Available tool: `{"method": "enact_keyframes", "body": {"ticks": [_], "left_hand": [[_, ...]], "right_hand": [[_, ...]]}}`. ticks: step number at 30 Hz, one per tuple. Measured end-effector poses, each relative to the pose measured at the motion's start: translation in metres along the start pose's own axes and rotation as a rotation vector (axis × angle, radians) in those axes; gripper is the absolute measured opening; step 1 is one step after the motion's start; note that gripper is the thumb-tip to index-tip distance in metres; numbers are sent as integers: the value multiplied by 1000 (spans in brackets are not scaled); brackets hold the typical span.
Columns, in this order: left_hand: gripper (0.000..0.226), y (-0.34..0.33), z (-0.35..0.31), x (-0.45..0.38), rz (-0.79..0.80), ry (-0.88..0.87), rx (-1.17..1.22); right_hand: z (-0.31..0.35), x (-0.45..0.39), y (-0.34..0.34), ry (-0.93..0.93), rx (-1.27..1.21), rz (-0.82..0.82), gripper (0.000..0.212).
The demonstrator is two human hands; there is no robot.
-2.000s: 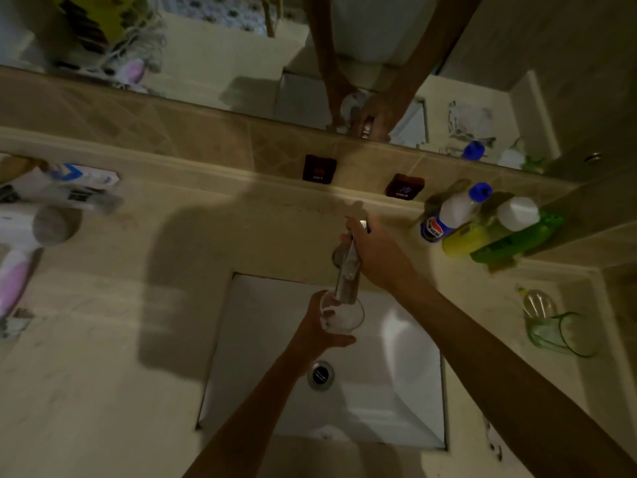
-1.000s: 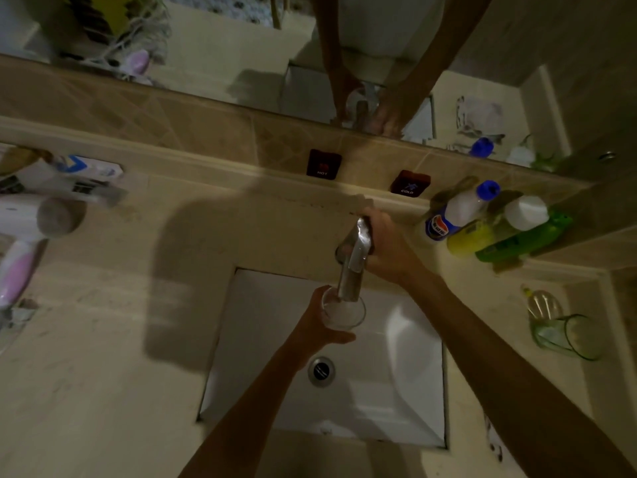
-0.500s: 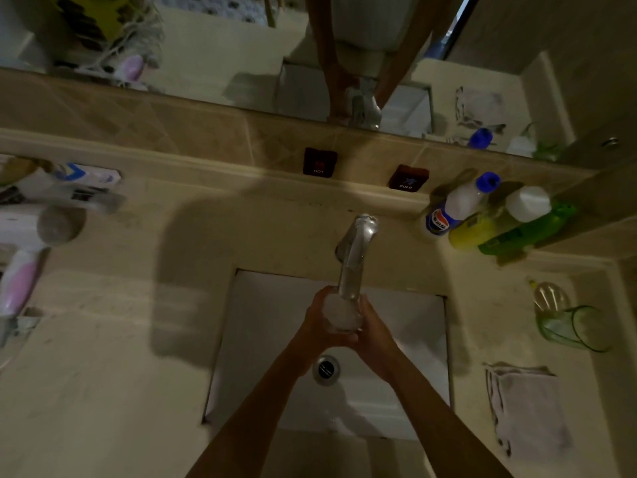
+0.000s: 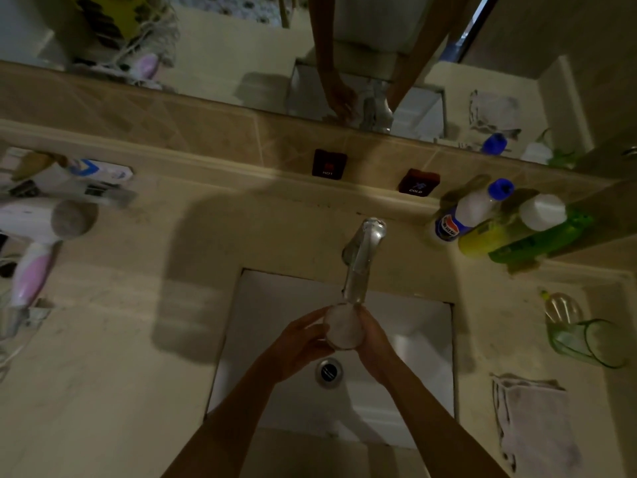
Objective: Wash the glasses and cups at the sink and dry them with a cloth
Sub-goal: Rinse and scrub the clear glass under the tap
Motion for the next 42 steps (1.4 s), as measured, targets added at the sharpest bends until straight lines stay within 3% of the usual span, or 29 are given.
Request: {"method": "enact_keyframes", "body": {"ticks": [7,10,17,23,27,31,35,37,42], "left_hand": [[46,14,15,-3,-117,-1,19],[38,8,9,-4,-113,-59,47],[41,4,16,-6,-60,-3,86],[48,8,16,-6,-101,-53,188],[46,10,23,-4,-95,-23,155],[33,7,16,-7,-101,-47,179],[48,8,26,-4,-82,-16,217],[44,4,26,-6,-51,23,203],[51,0,22,-9,-88,-40,166]], "right_hand": [[-9,2,9,-47,27,103,51],[6,3,3,11,18,99,37],[-9,13,12,0,5,150,38],[2,11,-7,17,148,231,70],[4,9,6,-29,169,241,36],[12,8,2,16,126,217,33],[2,12,5,-24,135,204,31],[0,11,13,-37,124,194,31],[2,5,1,22,76,161,35]]}}
Point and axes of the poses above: each hand's wrist, its own x-axis away from the middle knuckle, its own y-axis out of the back of the hand, z = x × y, the point moved 8 cm from there along -x, towards the middle knuckle, and after that the axes turned 7 degrees about z, right-handed, at the moved point
